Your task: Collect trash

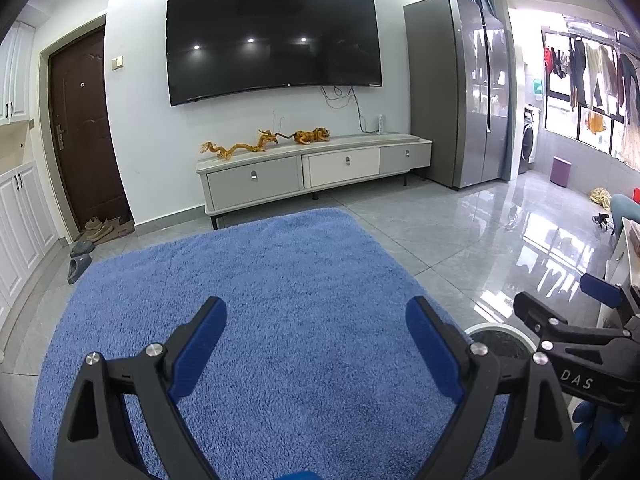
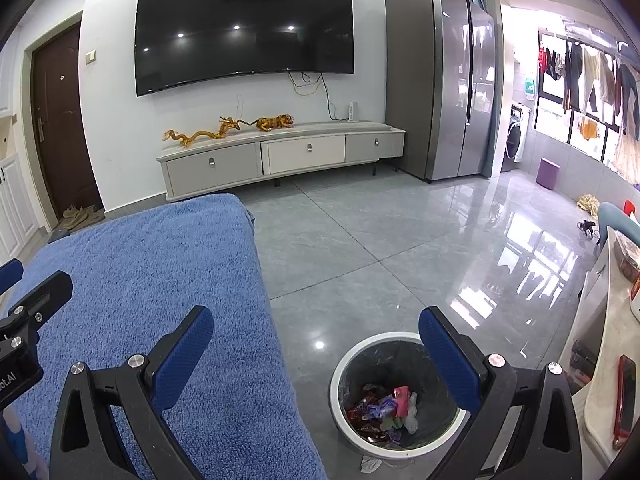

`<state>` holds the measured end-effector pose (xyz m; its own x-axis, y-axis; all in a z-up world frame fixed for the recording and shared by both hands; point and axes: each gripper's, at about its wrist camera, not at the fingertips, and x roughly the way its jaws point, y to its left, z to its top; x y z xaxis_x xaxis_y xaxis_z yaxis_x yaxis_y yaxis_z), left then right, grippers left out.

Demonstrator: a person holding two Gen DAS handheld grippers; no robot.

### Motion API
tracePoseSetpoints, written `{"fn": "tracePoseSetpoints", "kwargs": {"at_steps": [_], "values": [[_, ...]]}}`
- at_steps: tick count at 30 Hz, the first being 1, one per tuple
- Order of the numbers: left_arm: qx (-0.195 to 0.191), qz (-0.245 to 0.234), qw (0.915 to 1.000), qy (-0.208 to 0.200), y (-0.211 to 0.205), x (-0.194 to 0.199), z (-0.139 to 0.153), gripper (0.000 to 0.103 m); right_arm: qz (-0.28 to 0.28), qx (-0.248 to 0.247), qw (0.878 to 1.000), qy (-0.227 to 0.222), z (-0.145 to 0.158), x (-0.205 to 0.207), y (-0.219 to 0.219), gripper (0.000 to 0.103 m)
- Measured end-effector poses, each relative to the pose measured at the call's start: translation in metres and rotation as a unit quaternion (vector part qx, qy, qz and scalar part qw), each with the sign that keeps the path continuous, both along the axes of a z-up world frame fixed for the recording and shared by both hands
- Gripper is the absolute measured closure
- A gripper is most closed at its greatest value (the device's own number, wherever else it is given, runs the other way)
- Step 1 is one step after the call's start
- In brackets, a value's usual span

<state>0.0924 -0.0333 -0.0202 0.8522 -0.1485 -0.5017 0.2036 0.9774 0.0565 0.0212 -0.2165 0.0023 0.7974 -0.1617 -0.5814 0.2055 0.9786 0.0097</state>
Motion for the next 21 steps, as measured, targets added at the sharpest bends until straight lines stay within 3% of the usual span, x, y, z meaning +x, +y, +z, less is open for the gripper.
{"fn": "tracePoseSetpoints", "kwargs": {"at_steps": [21], "values": [[0.008, -0.026, 0.9995, 0.018, -0.022, 0.011, -0.009, 0.012, -0.022, 0.001, 1.000, 0.007, -0.007, 0.003, -0.017, 0.000]]}}
